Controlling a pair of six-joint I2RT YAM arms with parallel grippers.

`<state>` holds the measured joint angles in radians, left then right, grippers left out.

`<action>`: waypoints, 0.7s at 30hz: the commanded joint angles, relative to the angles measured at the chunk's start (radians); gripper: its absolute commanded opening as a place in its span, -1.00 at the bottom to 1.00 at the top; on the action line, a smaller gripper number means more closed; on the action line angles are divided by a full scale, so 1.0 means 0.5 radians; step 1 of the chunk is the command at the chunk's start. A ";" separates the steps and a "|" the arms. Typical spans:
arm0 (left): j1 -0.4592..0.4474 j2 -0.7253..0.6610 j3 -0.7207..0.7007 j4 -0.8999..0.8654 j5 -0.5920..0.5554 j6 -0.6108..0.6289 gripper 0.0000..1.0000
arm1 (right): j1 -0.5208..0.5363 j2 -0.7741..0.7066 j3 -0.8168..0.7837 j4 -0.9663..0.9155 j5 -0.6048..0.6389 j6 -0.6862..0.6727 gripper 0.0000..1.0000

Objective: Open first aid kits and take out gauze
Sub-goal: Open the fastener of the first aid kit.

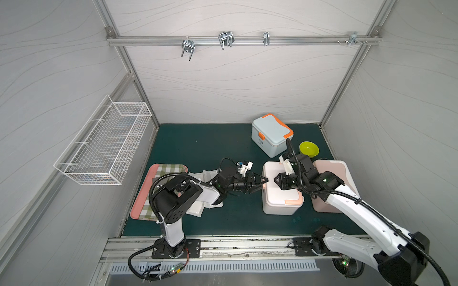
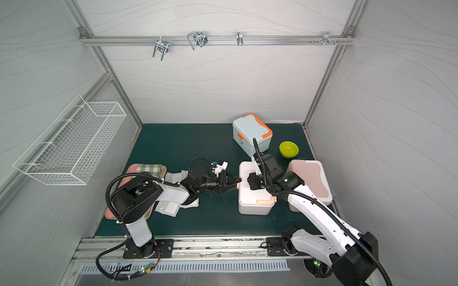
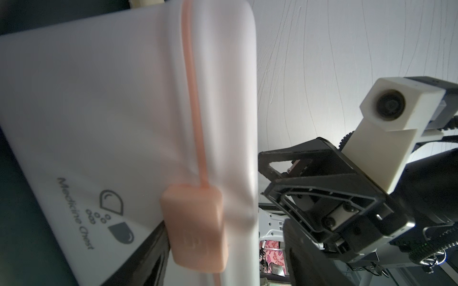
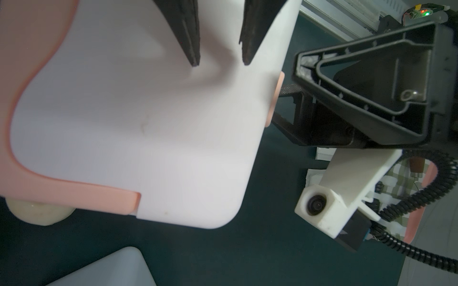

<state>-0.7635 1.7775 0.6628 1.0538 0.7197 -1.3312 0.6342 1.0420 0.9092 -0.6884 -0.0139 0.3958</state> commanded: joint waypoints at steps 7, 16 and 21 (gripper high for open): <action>-0.001 -0.231 0.008 0.353 0.071 -0.027 0.42 | -0.007 0.082 -0.123 -0.262 -0.036 0.028 -0.36; 0.024 -0.268 -0.058 0.337 0.043 -0.019 0.43 | -0.006 0.082 -0.122 -0.261 -0.033 0.027 -0.36; 0.034 -0.280 -0.079 0.323 0.035 -0.013 0.44 | -0.005 0.082 -0.122 -0.258 -0.031 0.028 -0.36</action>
<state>-0.7490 1.6760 0.6052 1.0573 0.7166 -1.3308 0.6342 1.0477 0.9012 -0.6693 -0.0292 0.3962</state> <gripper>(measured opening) 0.720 0.322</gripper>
